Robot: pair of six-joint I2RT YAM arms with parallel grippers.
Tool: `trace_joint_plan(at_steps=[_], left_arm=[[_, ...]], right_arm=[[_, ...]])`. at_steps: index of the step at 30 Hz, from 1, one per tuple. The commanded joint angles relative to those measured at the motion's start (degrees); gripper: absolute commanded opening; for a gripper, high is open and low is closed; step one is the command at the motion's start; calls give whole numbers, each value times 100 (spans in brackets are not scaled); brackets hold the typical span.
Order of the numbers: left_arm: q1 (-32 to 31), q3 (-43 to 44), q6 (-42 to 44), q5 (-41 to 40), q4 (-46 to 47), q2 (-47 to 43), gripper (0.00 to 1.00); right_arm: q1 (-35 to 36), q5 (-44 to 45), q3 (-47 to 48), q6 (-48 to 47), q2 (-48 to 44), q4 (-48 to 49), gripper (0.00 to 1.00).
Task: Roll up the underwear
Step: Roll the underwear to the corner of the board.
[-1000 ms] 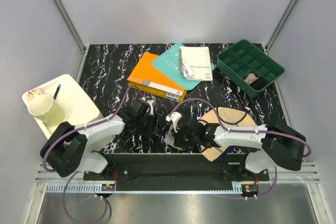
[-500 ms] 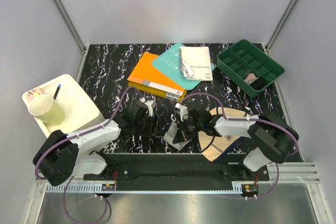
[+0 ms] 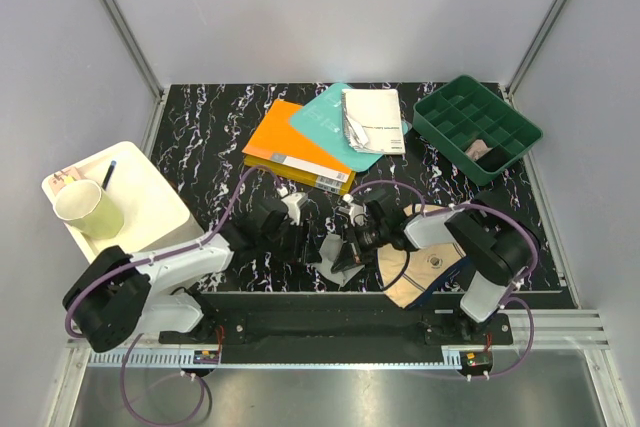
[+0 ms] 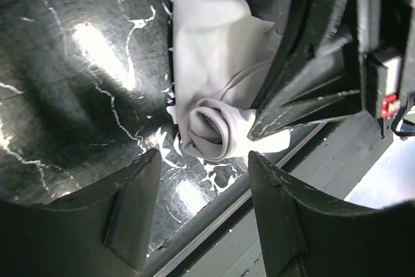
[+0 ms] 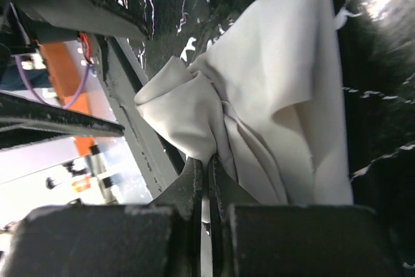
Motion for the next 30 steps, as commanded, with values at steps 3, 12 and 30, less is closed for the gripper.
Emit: trace_joint_plan(at_steps=[3, 12, 30], left_arm=[[-48, -207, 114, 337, 962, 152, 59], [-48, -216, 247, 161, 1296, 767, 54], [-66, -418, 291, 416, 2149, 1444, 7]], right_arm=[[-182, -56, 24, 96, 431, 19, 0], [-235, -74, 6, 114, 449, 19, 0], [-305, -56, 111, 105, 520, -173, 4]])
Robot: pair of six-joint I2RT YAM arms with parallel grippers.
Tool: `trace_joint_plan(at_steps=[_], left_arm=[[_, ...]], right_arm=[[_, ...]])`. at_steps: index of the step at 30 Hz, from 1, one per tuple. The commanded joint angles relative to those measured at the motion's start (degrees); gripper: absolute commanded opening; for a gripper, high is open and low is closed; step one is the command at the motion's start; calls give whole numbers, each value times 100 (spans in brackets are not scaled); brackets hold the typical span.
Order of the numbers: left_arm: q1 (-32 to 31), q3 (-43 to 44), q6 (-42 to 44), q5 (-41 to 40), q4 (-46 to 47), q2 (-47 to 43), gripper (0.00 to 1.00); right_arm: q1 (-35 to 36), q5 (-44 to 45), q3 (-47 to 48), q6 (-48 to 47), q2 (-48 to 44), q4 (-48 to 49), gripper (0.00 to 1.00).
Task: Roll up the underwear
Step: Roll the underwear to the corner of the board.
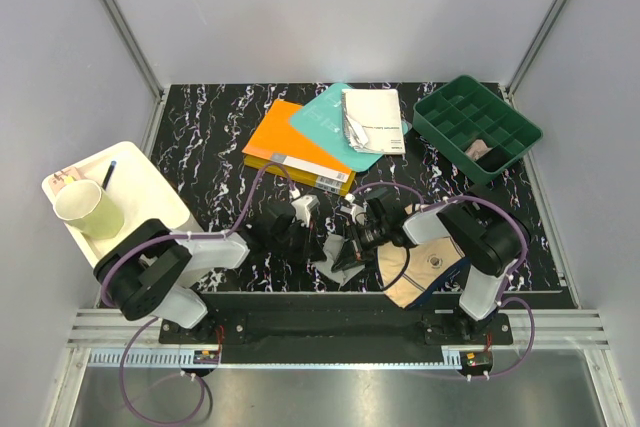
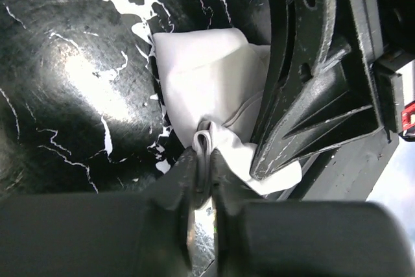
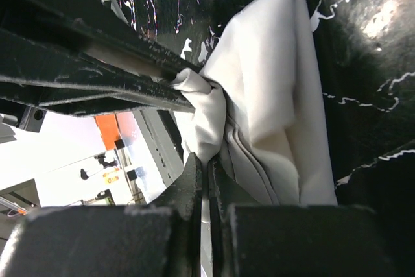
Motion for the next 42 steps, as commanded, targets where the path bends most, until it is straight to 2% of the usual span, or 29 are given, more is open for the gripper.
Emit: trace_joint_plan(at_steps=[1, 3, 5, 8, 13, 16, 21, 27, 31, 42], left_arm=[[-24, -84, 135, -51, 14, 142, 1], [-16, -66, 135, -60, -83, 151, 0], [-25, -31, 100, -95, -224, 151, 0], [-42, 21, -22, -113, -400, 151, 0], [-130, 136, -269, -227, -689, 151, 0], [-191, 232, -435, -280, -839, 133, 0], [-253, 338, -550, -456, -1094, 89, 0], [-341, 408, -629, -570, -1208, 63, 0], [-367, 426, -656, -623, -1252, 36, 0], [-402, 461, -700, -676, -1375, -25, 0]], right_arm=[[-84, 558, 26, -225, 43, -414, 13], [-102, 672, 61, -269, -176, -704, 23], [-111, 918, 79, -330, -396, -1106, 39], [-120, 1392, 141, -331, -941, -1521, 56], [-111, 2112, -8, 107, -2030, -2172, 72], [-67, 2140, -193, 582, -2383, -2296, 79], [196, 2342, -562, 1557, -2875, -2278, 83], [346, 2562, -1019, 2270, -3210, -1813, 83], [407, 2519, -1178, 2429, -3113, -1303, 82], [557, 2527, -1107, 2482, -2498, -960, 77]])
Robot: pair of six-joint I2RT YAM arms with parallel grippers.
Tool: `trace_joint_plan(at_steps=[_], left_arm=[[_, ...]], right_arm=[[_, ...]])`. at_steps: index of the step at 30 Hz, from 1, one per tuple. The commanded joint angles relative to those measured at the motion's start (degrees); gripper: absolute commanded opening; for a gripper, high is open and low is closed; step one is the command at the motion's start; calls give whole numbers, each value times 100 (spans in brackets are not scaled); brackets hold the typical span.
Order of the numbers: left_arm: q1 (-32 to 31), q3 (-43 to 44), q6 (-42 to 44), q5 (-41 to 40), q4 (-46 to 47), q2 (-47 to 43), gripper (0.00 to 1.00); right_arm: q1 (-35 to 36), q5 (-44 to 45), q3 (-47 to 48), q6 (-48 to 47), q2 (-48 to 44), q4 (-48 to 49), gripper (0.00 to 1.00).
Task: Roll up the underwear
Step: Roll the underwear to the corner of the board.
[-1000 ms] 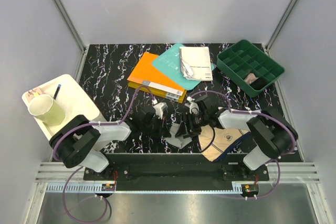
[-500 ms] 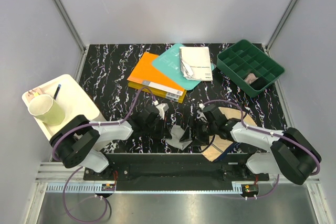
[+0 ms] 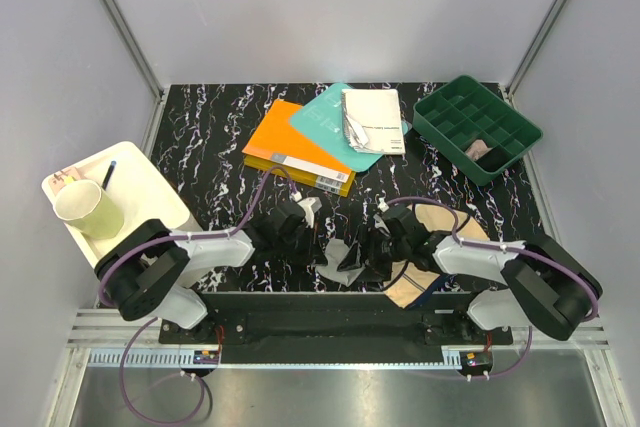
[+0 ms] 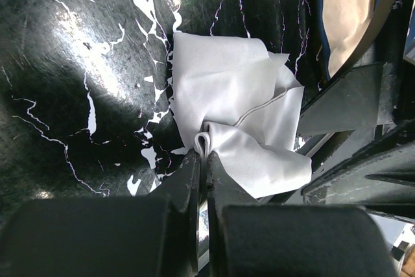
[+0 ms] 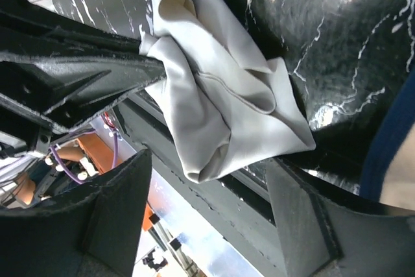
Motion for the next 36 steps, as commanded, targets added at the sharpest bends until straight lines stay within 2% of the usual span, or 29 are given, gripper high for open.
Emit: trace_joint_plan(at_steps=[1, 6, 9, 13, 17, 19, 20, 22, 23, 30, 33, 36], left_arm=[[-61, 52, 35, -241, -444, -38, 0], [-70, 26, -88, -320, -488, -135, 0], [-70, 8, -158, -329, -488, -205, 0], [-70, -62, -220, -329, -488, -345, 0], [-70, -132, -264, -355, -471, -486, 1], [-70, -185, -343, -373, -453, -591, 7], [-70, -228, -361, -399, -453, -635, 16], [-70, -290, -448, -425, -453, -793, 23], [-70, -351, -475, -486, -453, -855, 32], [-62, -563, -668, -838, -638, -1391, 56], [-61, -703, -773, -856, -541, -1532, 63], [-53, -774, -818, -786, -269, -1498, 64]], right_arm=[[67, 134, 45, 93, 210, 203, 76], [102, 231, 44, 128, 377, 124, 62], [94, 187, 88, 119, 605, 185, 50], [102, 239, 228, 49, 712, 10, 28], [102, 467, 369, -153, 685, -262, 17], [94, 503, 465, -232, 729, -342, 14], [102, 520, 501, -319, 764, -342, 12], [102, 538, 589, -390, 861, -342, 9], [94, 564, 615, -477, 904, -342, 7], [94, 556, 800, -654, 1133, -605, 2], [85, 565, 809, -663, 1116, -623, 1], [94, 565, 800, -663, 1098, -641, 1]])
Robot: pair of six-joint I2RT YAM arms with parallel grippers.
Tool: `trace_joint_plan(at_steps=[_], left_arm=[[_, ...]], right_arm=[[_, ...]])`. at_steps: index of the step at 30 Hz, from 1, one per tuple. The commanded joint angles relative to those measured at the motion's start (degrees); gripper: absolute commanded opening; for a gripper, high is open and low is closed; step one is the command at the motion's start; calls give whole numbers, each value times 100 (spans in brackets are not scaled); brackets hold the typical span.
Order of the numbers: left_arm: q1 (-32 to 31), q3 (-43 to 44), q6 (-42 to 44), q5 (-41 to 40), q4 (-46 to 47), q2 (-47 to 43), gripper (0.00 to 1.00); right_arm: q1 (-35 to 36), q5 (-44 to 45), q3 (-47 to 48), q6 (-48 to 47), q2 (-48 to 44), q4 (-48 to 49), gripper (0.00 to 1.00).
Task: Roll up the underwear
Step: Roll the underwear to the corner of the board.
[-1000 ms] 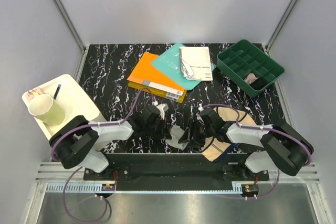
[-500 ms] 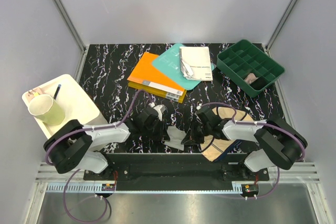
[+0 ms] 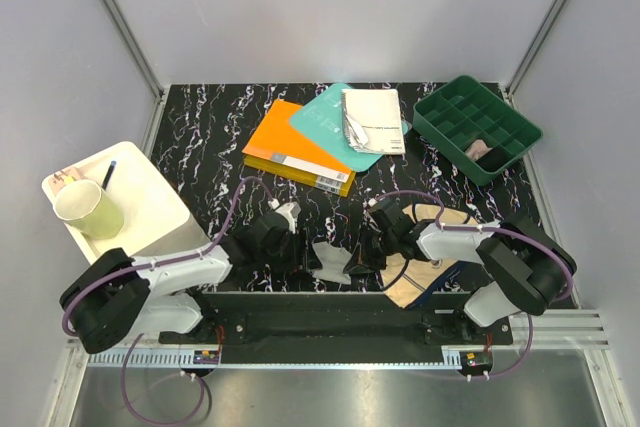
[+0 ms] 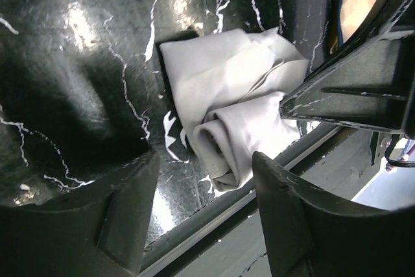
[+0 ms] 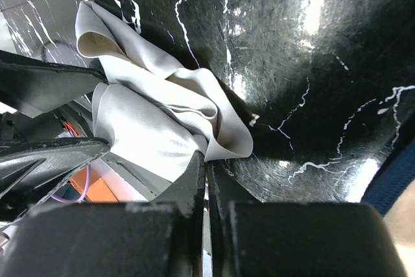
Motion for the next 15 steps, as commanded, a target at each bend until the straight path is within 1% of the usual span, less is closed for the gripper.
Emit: trace_joint_plan(at_steps=[1, 5, 9, 12, 13, 15], left_arm=[[0, -101, -140, -80, 363, -44, 64], [61, -109, -114, 175, 626, 193, 64], [202, -118, -122, 491, 1029, 632, 58], [404, -206, -184, 825, 1390, 913, 43], [474, -241, -210, 939, 1444, 958, 34], [527, -241, -211, 1019, 1523, 1064, 24]], right_arm=[[32, 307, 88, -173, 58, -269, 1], [32, 298, 96, -191, 49, -287, 1], [24, 298, 88, -200, 14, -287, 1], [32, 298, 114, -243, -4, -330, 1], [24, 298, 131, -261, -4, -331, 1], [32, 324, 193, -331, -30, -409, 2]])
